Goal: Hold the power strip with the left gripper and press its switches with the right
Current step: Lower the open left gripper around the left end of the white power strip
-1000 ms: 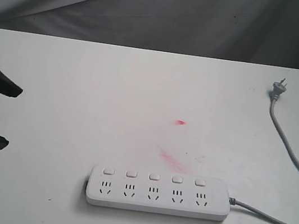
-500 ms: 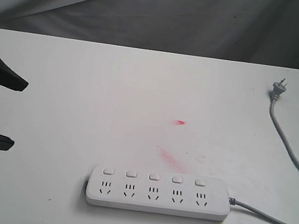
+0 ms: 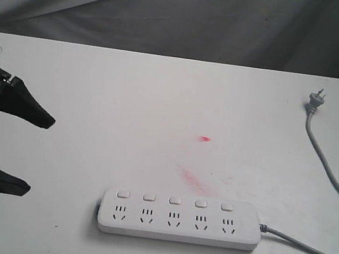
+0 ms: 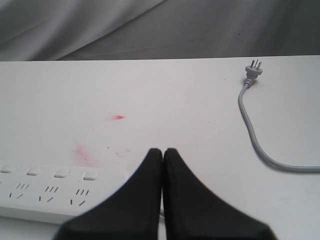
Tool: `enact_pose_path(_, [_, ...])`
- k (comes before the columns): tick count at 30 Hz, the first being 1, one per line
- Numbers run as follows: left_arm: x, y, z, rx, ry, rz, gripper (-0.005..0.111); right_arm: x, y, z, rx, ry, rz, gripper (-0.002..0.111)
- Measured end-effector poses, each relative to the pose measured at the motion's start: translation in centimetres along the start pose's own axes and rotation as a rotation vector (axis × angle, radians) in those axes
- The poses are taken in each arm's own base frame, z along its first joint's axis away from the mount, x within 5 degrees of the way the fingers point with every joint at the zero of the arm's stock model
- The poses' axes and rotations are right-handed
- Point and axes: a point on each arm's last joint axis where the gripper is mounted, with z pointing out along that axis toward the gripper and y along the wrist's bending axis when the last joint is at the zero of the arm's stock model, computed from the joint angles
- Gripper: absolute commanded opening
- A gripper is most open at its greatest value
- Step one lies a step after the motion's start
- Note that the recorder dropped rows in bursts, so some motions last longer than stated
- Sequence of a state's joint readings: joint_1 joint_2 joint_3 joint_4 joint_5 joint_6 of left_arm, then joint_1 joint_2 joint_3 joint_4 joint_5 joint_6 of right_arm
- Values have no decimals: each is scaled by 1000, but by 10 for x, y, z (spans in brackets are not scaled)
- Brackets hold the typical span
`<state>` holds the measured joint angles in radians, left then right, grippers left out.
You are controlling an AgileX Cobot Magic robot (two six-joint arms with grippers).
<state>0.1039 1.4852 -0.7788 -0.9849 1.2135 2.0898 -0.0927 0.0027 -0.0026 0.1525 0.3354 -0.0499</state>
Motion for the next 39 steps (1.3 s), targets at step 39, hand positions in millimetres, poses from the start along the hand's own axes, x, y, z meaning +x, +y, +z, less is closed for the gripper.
enact_pose_path(39, [21,27,119,179,125,-45,96,0,0,0,0,0,0,0])
